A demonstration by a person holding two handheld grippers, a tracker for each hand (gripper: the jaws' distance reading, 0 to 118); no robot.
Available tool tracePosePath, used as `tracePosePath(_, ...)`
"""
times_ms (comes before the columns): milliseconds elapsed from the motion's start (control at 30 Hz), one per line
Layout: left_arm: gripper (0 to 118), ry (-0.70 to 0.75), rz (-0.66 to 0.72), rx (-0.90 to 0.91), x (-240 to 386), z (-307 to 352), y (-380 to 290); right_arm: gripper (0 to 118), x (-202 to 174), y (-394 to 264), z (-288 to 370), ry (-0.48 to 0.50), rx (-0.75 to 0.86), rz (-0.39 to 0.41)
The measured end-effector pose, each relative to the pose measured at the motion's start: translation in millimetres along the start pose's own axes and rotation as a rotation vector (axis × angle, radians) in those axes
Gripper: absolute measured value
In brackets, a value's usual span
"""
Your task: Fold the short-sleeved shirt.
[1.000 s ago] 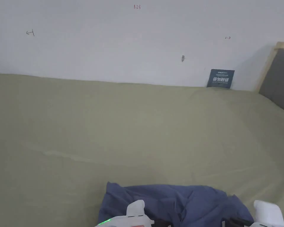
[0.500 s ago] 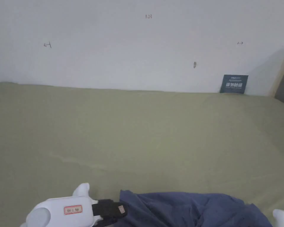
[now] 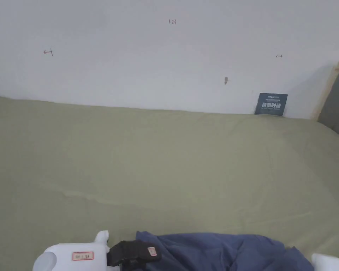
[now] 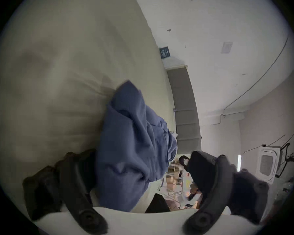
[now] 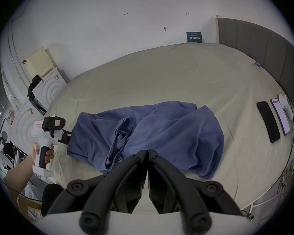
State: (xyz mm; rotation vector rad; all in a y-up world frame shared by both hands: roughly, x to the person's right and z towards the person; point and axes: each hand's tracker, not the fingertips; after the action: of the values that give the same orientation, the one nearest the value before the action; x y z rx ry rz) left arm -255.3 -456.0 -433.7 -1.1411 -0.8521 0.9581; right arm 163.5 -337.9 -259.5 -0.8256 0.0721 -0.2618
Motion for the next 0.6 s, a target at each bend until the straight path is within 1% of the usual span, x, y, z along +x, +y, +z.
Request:
tracePosePath(33, 72, 0.04, -0.039, 0.006, 4, -5, -2, 7, -1, 1, -1, -0.002, -0.002, -0.002)
tracePosePath(67, 72, 0.136, -0.075, 0.011, 8, -10, -3, 7, -2, 2, -3, -0.006, -0.003, -0.005)
tracePosePath(100, 33, 0.254, -0.099, 0.016, 9, -14, -5, 7, -4, 3, -5, -0.011, -0.005, -0.002)
tracePosePath(133, 12, 0.318, -0.102, 0.025, 9, -14, -8, 7, -7, 3, -7, -0.017, -0.008, 0.004)
tracePosePath(167, 12, 0.199, -0.024, 0.05, 6, -9, -9, 7, -10, 4, -9, -0.028, -0.016, 0.014)
tracePosePath(200, 12, 0.129, 0.018, 0.083, 5, -1, -11, 7, -15, 5, -11, -0.043, -0.02, 0.023)
tracePosePath(267, 12, 0.177, -0.025, 0.153, 12, 14, -12, 7, -23, 5, -14, -0.054, -0.019, 0.026)
tracePosePath(300, 12, 0.19, -0.037, 0.17, 16, 23, -11, 7, -27, 6, -16, -0.067, -0.024, 0.015)
tracePosePath(367, 12, 0.162, 0.005, 0.171, 14, 42, -2, 7, -34, 7, -18, -0.072, -0.024, 0.005)
tracePosePath(400, 12, 0.159, 0.002, 0.186, 19, 55, -1, 7, -40, 8, -18, -0.081, -0.019, 0.004)
tracePosePath(467, 12, 0.215, -0.054, 0.234, 28, 82, 5, 7, -48, 8, -17, -0.084, -0.007, 0.011)
tracePosePath(600, 12, 0.283, -0.077, 0.302, 42, 147, 12, 7, -64, 10, -17, -0.072, -0.002, 0.03)
